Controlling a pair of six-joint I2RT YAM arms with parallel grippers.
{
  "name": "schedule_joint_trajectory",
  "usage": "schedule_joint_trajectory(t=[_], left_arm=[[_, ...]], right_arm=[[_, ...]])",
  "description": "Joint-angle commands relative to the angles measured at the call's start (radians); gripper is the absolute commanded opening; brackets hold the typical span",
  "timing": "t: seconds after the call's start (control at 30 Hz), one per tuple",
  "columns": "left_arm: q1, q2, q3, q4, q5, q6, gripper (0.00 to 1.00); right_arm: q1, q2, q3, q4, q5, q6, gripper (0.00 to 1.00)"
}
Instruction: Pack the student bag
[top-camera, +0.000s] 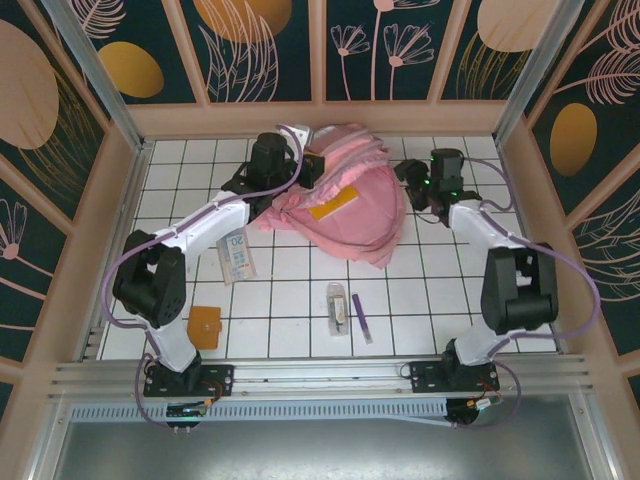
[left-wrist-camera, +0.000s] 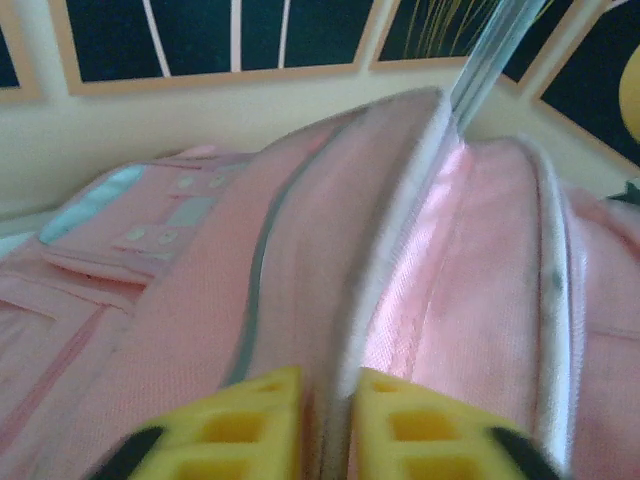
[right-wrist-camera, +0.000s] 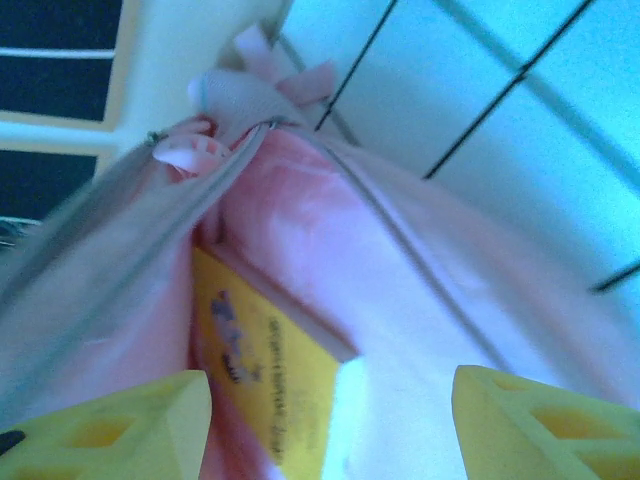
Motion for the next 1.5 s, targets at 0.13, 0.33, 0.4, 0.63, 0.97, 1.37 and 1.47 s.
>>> schedule_joint_trajectory(t=[0.13, 0.33, 0.4, 0.63, 0.97, 1.37, 1.47], left_arm=[[0.024, -0.090, -0.015, -0.034, 0.084, 0.117, 0.44], [0.095, -0.076, -0.041, -0.133, -0.012, 0.126, 0.47], [0.130, -0.029, -0.025, -0.185, -0.049, 0.140, 0.47], [0.209, 0.177, 0.013, -0.176, -0.006, 0.113, 0.46], [0.169, 0.209, -0.084, -0.124, 0.126, 0.061, 0.44], [0.062, 0.145, -0.114, -0.321, 0.301, 0.249, 0.38], [0.063, 0.073, -0.126, -0.354, 0.332, 0.456, 0.41]], right_arm=[[-0.057, -0.119, -0.026, -0.230, 0.143, -0.313, 0.65], [0.035, -0.104, 0.010, -0.287, 0.089, -0.459, 0.61], [0.116, -0.074, 0.030, -0.312, 0.074, -0.502, 0.60], [0.158, -0.009, -0.085, -0.243, 0.041, -0.415, 0.60], [0.057, 0.219, 0.025, -0.093, -0.048, -0.431, 0.21], [-0.108, 0.479, 0.299, -0.089, -0.170, -0.465, 0.34], [-0.139, 0.524, 0.408, -0.150, -0.213, -0.512, 0.40]])
